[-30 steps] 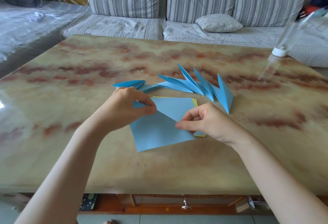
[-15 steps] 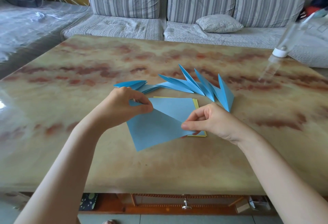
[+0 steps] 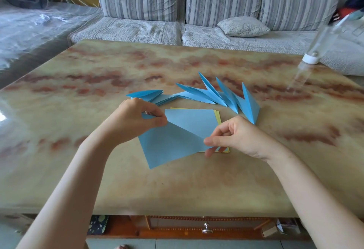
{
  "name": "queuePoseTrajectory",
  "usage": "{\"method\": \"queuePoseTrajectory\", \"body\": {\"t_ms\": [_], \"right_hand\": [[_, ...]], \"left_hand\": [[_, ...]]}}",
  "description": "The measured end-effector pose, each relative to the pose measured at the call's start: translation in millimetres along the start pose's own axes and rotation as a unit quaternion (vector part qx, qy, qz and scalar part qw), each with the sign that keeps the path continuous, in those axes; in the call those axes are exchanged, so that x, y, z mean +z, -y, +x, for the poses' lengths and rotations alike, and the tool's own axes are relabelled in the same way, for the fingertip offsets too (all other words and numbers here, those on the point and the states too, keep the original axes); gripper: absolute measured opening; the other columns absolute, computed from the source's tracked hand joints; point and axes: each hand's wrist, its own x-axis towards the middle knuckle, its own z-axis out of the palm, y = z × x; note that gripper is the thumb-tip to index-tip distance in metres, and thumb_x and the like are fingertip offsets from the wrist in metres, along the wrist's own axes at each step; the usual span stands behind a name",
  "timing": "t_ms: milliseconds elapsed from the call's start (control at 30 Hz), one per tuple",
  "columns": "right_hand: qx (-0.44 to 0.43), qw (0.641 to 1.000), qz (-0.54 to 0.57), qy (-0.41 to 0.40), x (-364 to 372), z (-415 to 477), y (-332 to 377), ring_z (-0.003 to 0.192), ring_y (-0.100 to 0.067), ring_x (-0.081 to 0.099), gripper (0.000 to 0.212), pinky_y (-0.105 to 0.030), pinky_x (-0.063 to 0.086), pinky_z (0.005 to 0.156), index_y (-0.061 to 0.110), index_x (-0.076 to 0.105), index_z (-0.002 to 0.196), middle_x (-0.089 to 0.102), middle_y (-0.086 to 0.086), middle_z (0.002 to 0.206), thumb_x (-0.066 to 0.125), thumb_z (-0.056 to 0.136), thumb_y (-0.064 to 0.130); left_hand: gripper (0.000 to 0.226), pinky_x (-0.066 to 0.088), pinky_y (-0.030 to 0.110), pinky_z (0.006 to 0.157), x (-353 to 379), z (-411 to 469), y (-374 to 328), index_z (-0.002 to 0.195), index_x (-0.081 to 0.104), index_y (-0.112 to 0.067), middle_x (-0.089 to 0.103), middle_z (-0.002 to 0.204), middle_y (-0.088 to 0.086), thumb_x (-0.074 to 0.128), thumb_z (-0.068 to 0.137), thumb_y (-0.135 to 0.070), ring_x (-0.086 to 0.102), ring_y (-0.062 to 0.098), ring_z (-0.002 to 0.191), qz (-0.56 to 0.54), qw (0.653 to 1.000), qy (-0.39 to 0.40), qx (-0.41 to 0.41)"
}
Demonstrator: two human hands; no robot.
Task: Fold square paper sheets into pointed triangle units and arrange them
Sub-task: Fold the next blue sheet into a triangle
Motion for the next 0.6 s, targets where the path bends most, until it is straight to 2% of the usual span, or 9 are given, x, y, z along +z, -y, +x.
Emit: {"method": "queuePoseTrajectory", "body": {"t_ms": [100,200,267,333,400,500,567,600], "right_hand": [[-0.008,0.999,-0.038,0.001,-1.0,-0.6,-1.2,0.069,-0.002,0.064,0.024,-0.018,0.048,0.066,0.005,0.071,0.078,0.075,-0.002,0.075,0.07,0.085,0.027],[-0.02,0.999,-0.048,-0.011,-3.4,-1.7,-1.1,0.065,-0.004,0.062,0.022,-0.017,0.043,0.058,0.007,0.069,0.077,0.075,0.0,0.072,0.069,0.086,0.027],[-0.026,0.998,-0.044,-0.025,-5.4,-1.2,-1.1,0.064,-0.006,0.064,0.022,-0.016,0.045,0.06,0.007,0.069,0.076,0.074,-0.001,0.073,0.07,0.084,0.027],[-0.037,0.997,-0.057,-0.046,-6.4,-0.2,-2.1,0.065,-0.01,0.065,0.031,-0.02,0.05,0.068,0.009,0.071,0.074,0.074,-0.001,0.075,0.071,0.079,0.039],[-0.053,0.991,-0.076,-0.101,-6.6,1.9,-3.5,0.065,-0.012,0.061,0.042,-0.027,0.048,0.073,0.016,0.072,0.071,0.072,-0.001,0.074,0.067,0.07,0.058],[-0.086,0.981,-0.037,-0.17,-1.5,5.9,0.2,0.076,-0.013,0.061,0.037,-0.025,0.045,0.076,0.022,0.073,0.077,0.071,0.004,0.081,0.067,0.069,0.057],[-0.099,0.982,-0.001,-0.163,7.1,8.5,6.4,0.082,-0.012,0.063,0.025,-0.025,0.047,0.081,0.022,0.074,0.081,0.073,0.008,0.085,0.072,0.073,0.046],[-0.1,0.983,0.009,-0.152,12.4,10.0,9.4,0.079,-0.008,0.063,0.019,-0.023,0.046,0.08,0.021,0.074,0.082,0.073,0.008,0.084,0.075,0.076,0.039]], "left_hand": [[0.014,0.033,0.003,0.067,-1.2,-0.8,0.2,0.071,0.069,-0.036,0.06,0.074,-0.023,0.074,0.08,-0.027,0.051,-0.01,0.08,0.008,1.0,-0.007,-0.003],[0.01,0.034,0.006,0.069,-2.1,-2.2,-1.1,0.073,0.07,-0.034,0.062,0.079,-0.02,0.073,0.08,-0.028,0.053,-0.005,0.083,-0.004,1.0,-0.007,-0.007],[0.012,0.035,0.012,0.073,-0.1,-2.7,-1.4,0.072,0.069,-0.035,0.06,0.077,-0.021,0.073,0.08,-0.028,0.053,0.001,0.085,0.001,1.0,-0.013,-0.009],[0.013,0.033,0.022,0.081,2.4,-2.8,-1.5,0.072,0.067,-0.037,0.057,0.075,-0.024,0.073,0.08,-0.029,0.05,0.009,0.089,0.024,0.999,-0.021,-0.01],[0.011,0.032,0.025,0.086,4.6,-2.9,-2.5,0.074,0.067,-0.036,0.057,0.075,-0.025,0.073,0.08,-0.03,0.049,0.009,0.091,0.03,0.999,-0.018,-0.012],[0.008,0.035,0.017,0.081,10.1,-3.6,-6.2,0.075,0.069,-0.036,0.062,0.08,-0.023,0.073,0.08,-0.031,0.052,0.004,0.09,0.013,1.0,-0.006,-0.005],[0.01,0.035,0.007,0.074,15.7,-4.7,-12.0,0.074,0.069,-0.035,0.066,0.08,-0.02,0.073,0.08,-0.029,0.055,-0.001,0.087,0.001,1.0,0.006,0.009],[0.01,0.036,0.005,0.073,18.5,-5.3,-14.8,0.073,0.069,-0.034,0.067,0.079,-0.019,0.074,0.08,-0.028,0.056,-0.002,0.085,-0.003,1.0,0.01,0.017]]}}
